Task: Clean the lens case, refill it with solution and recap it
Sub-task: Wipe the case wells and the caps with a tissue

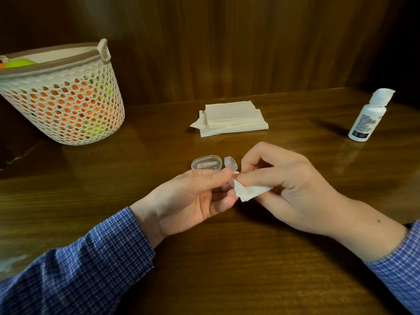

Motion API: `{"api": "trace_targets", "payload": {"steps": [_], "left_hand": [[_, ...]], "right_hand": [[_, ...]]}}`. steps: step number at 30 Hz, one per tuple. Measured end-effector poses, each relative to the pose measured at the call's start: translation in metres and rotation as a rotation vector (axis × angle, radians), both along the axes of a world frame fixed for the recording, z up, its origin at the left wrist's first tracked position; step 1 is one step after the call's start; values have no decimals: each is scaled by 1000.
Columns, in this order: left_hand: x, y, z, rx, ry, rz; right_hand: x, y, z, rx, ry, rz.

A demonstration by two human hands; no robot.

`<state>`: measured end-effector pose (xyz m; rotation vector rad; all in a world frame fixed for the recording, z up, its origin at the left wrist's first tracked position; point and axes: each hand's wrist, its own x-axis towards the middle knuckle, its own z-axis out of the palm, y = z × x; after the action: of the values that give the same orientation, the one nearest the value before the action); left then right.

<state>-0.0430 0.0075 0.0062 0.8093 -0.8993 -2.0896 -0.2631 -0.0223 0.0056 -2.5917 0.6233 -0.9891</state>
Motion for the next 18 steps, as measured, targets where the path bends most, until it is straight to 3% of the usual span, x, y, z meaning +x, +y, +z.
{"api": "trace_targets", "payload": {"steps": [4, 10, 16, 18], "left_hand": [[2, 1, -2, -168, -173, 60], [-1, 4, -2, -381, -283, 190], [-5, 5, -5, -445, -394, 261], [-6, 5, -5, -447, -391, 250]], "right_hand": [[3, 3, -1, 222, 37, 20], [5, 6, 5, 432, -10, -52], [0, 2, 10, 722, -27, 5], [-2, -1, 10, 925, -111, 61]]}}
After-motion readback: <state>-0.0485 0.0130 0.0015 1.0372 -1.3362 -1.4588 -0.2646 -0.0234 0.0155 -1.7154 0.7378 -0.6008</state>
